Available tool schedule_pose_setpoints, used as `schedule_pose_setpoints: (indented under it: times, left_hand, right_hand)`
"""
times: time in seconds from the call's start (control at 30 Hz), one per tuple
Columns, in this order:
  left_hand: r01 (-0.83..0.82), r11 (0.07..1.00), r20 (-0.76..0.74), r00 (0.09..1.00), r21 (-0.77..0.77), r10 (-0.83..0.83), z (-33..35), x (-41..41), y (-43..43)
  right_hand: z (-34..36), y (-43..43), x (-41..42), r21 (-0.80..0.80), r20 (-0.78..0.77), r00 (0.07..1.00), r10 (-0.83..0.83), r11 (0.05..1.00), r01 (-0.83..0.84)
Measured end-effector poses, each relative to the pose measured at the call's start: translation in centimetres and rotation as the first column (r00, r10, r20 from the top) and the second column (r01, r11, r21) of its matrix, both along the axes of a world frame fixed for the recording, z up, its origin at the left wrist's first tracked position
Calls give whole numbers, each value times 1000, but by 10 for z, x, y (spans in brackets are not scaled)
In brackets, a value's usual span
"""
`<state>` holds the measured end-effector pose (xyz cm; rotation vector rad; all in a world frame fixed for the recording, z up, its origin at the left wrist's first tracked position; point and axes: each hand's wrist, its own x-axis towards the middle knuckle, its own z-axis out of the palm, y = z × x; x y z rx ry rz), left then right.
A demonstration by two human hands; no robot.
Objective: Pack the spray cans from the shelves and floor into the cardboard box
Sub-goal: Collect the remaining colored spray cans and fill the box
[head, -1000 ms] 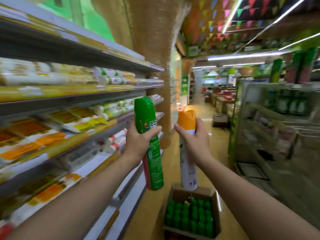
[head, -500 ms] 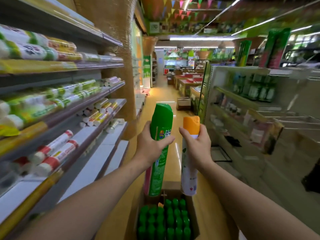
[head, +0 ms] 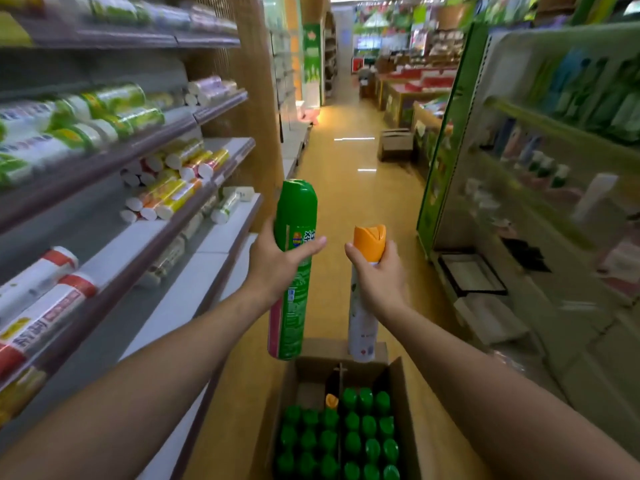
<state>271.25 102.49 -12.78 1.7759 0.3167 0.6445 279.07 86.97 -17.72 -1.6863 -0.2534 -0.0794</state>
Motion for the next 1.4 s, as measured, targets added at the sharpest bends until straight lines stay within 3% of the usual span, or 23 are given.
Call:
schedule_pose_setpoints:
  times: [0.3, 0.53, 0.67, 0.87, 1.23, 1.4]
  left_hand:
    - [34, 999, -120, 992, -39, -39, -51, 117, 56]
    - [170, 980, -242, 951, -107, -192, -145, 225, 98]
    - [313, 940, -354, 871, -137, -342, -226, 288, 115]
    - [455, 874, -470, 741, -174, -479, -364, 352, 109]
    - [592, 789, -595, 578, -165, -559, -613, 356, 59]
    - [742, 656, -633, 445, -135, -633, -666, 350, 31]
  right_hand:
    - [-79, 56, 91, -91, -191, 975, 112, 987, -131]
    - [-183, 111, 135, -188, -360, 931, -63, 982, -6]
    - [-267, 143, 143, -299, -442, 866, -234, 948, 104]
    - [-397, 180, 146, -402, -521, 790, -323, 909, 107]
    - [-606, 194, 127, -368, -558, 803, -211, 930, -11]
    - [-665, 189, 116, -386, -618, 780, -99, 903, -190]
